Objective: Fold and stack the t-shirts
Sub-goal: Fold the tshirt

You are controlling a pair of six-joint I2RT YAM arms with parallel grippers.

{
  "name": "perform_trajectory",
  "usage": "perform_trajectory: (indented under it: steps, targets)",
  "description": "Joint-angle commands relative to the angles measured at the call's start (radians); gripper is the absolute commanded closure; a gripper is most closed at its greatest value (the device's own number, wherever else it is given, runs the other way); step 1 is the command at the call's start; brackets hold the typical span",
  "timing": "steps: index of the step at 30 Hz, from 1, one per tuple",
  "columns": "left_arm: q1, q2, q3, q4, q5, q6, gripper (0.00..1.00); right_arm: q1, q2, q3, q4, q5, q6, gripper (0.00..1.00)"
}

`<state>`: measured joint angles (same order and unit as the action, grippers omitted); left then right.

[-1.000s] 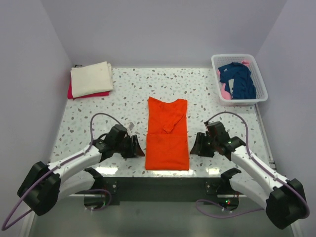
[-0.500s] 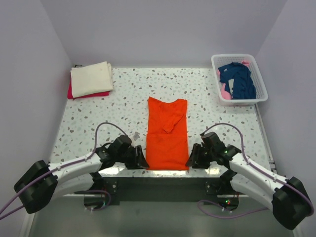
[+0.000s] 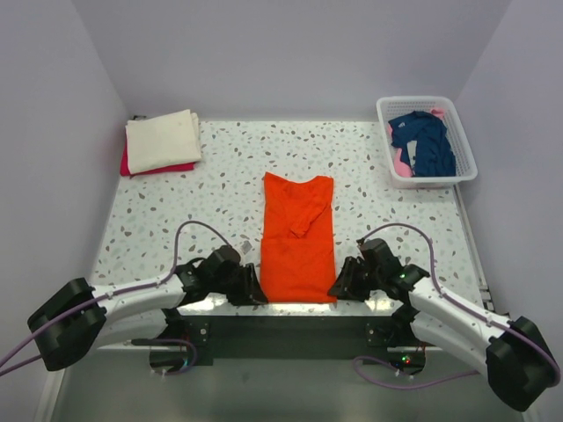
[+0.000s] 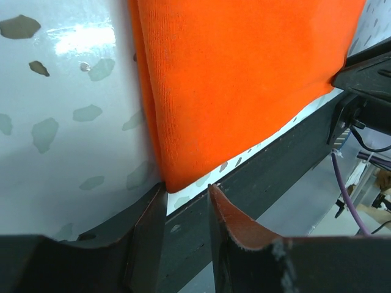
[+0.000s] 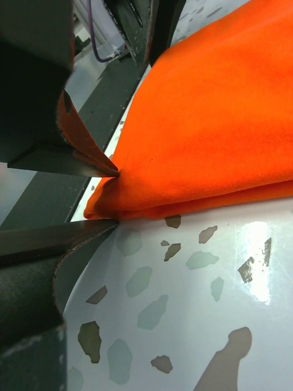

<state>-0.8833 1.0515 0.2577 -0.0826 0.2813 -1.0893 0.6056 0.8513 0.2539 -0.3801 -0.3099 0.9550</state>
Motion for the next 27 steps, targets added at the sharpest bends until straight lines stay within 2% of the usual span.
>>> perform_trajectory:
  steps: [1, 6, 7, 13, 14, 22, 27]
  targets:
    - [-0.016, 0.033, -0.023, -0.019, -0.065, -0.012, 0.62, 0.01, 0.023, -0.042, -0.005, 0.02, 0.011, 0.62]
    - [-0.017, 0.027, 0.0, -0.025, -0.09, -0.012, 0.71, 0.01, 0.029, -0.045, 0.015, 0.012, 0.014, 0.68]
    - [-0.017, 0.025, 0.005, -0.025, -0.091, -0.011, 0.77, 0.011, 0.026, -0.044, 0.015, 0.008, 0.013, 0.7]
    - [-0.037, 0.019, 0.061, -0.092, -0.109, 0.005, 1.0, 0.01, -0.038, -0.008, -0.066, -0.023, -0.005, 0.96]
    - [-0.043, 0.015, 0.067, -0.107, -0.12, 0.003, 1.0, 0.01, -0.05, 0.002, -0.104, -0.024, -0.015, 1.0]
    - [-0.195, -0.113, 0.138, -0.299, -0.185, -0.092, 1.0, 0.019, -0.25, 0.068, -0.37, -0.054, -0.055, 1.0]
    - [-0.217, -0.183, 0.242, -0.437, -0.269, -0.086, 1.0, 0.017, -0.298, 0.224, -0.545, 0.061, -0.119, 1.0]
